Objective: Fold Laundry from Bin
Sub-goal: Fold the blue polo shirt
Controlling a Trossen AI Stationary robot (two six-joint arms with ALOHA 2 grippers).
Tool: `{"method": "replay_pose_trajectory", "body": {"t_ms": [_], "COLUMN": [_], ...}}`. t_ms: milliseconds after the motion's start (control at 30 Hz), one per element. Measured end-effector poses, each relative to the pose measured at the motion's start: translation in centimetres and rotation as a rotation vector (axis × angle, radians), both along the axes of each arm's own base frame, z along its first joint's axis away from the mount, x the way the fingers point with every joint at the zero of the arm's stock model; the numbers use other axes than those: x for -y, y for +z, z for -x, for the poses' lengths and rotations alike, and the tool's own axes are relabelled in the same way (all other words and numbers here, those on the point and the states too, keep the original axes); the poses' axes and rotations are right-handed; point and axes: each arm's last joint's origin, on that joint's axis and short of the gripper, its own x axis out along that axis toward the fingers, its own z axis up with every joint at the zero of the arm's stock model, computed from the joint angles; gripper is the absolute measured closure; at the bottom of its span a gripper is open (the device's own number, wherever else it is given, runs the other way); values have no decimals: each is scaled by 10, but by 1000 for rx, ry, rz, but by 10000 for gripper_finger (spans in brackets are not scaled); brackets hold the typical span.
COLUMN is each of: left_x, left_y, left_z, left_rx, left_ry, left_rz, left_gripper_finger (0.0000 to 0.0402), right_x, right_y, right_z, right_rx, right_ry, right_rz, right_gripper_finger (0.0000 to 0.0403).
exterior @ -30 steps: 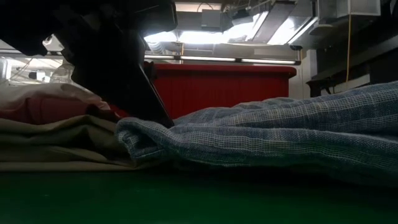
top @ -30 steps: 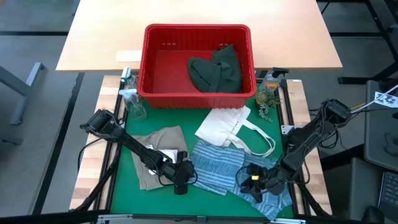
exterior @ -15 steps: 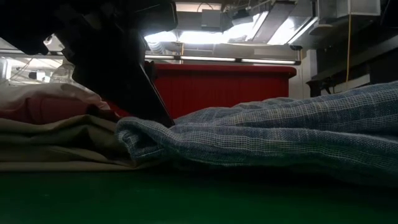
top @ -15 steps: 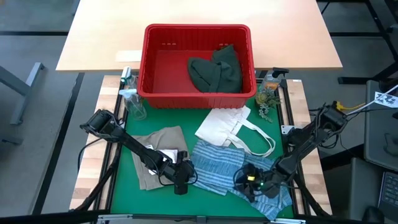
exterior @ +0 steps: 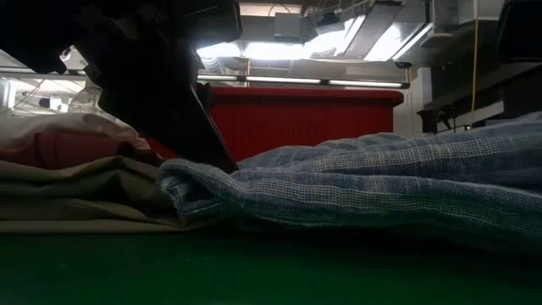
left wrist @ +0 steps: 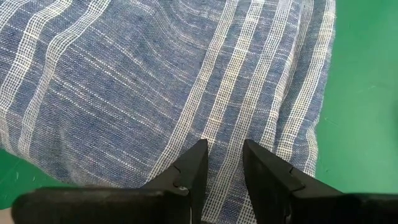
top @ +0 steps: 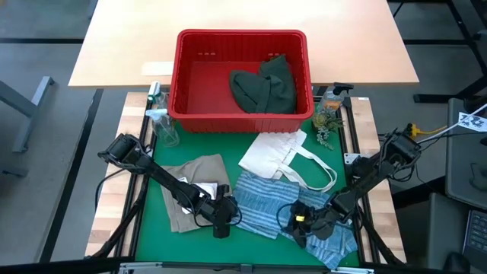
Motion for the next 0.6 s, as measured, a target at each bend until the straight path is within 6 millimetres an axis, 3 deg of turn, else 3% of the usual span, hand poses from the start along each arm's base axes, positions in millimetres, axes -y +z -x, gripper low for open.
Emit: {"method": "replay_pose_trajectory", "body": {"t_ms": [67, 300, 600], "left_x": [0, 0, 1], "left_y": [0, 0, 0], "left_z": [0, 0, 0], "left_rx": [0, 0, -8], "left_ry": [0, 0, -13], "left_rz": [0, 0, 13], "left_gripper_finger": [305, 305, 305], "right_x": [-4, -9, -10], "right_y": [3, 7, 5], "right_z": [-1, -2, 1], "right_rx": [-21, -54, -125], "right_ry": [59, 138, 223], "right_rz": [-41, -95, -134], "right_gripper_finger": [393, 364, 383]}}
